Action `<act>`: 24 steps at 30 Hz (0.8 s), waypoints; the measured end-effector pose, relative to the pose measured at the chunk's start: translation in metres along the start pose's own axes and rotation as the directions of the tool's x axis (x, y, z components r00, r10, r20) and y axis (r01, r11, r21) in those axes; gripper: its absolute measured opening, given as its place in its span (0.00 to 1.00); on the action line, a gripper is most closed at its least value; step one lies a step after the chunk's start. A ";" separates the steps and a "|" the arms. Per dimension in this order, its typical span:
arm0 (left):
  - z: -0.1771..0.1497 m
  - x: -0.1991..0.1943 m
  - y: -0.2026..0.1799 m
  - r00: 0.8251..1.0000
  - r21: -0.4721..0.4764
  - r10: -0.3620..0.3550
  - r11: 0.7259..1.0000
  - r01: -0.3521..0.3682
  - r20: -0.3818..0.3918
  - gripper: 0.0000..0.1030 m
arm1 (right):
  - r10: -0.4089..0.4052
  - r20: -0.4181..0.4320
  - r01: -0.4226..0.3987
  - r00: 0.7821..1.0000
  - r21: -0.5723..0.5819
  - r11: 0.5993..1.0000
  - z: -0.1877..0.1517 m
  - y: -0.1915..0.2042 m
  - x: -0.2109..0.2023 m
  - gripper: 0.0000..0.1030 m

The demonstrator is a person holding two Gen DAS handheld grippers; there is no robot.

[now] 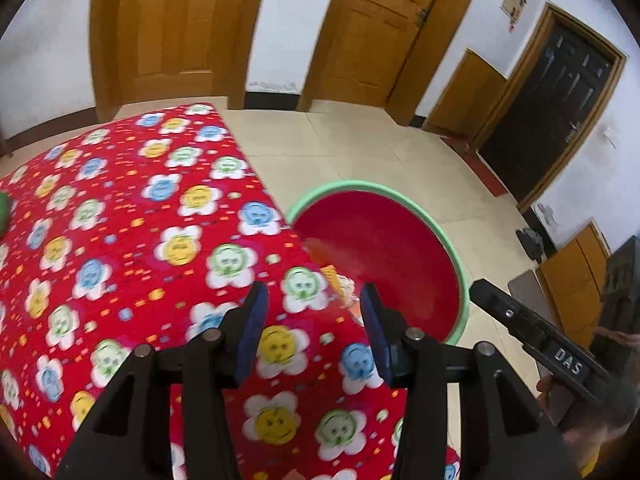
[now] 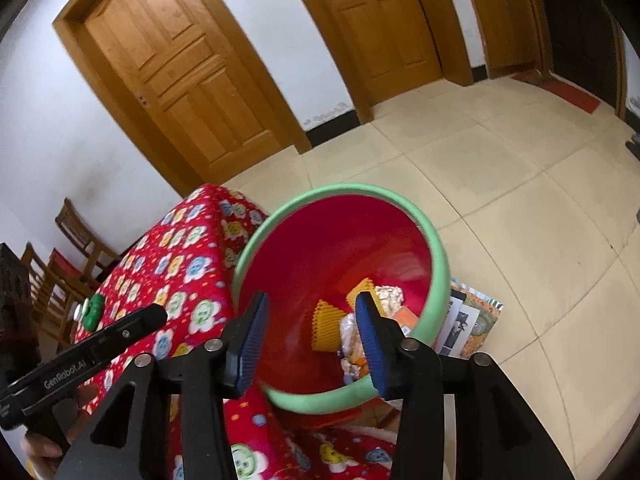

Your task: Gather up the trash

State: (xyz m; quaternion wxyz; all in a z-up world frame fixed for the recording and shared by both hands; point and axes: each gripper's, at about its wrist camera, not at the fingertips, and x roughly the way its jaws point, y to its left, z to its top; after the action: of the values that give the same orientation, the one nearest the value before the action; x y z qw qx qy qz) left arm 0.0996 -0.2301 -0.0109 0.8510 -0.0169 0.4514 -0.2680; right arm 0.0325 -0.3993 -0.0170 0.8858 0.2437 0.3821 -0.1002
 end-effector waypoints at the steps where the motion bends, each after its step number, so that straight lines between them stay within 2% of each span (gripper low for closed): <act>1: -0.002 -0.006 0.005 1.000 -0.009 0.010 1.000 -0.010 0.009 0.46 | 0.004 0.002 -0.004 1.000 -0.014 1.000 -0.001 0.007 -0.003 0.50; 4: -0.008 -0.021 0.015 0.999 -0.031 0.036 0.999 -0.035 0.030 0.46 | 0.024 0.007 -0.023 1.000 -0.048 0.999 -0.004 0.023 -0.009 0.53; 7: -0.014 -0.040 0.027 0.997 -0.062 0.064 0.996 -0.060 0.053 0.46 | 0.040 0.010 -0.039 0.999 -0.081 0.996 -0.009 0.039 -0.015 0.61; 13: -0.027 -0.074 0.057 0.986 -0.136 0.139 0.983 -0.125 0.097 0.48 | 0.079 0.019 -0.075 0.997 -0.161 0.984 -0.021 0.076 -0.030 0.70; 24: -0.067 -0.137 0.097 0.940 -0.238 0.304 0.935 -0.263 0.154 0.49 | 0.139 0.037 -0.122 0.990 -0.295 0.948 -0.054 0.136 -0.048 0.75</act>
State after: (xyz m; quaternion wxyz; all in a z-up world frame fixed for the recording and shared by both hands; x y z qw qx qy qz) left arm 0.0287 -0.0678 0.0270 0.9128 -0.0679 0.3928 -0.0890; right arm 0.0150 -0.2556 0.0343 0.9274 0.1320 0.3500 0.0092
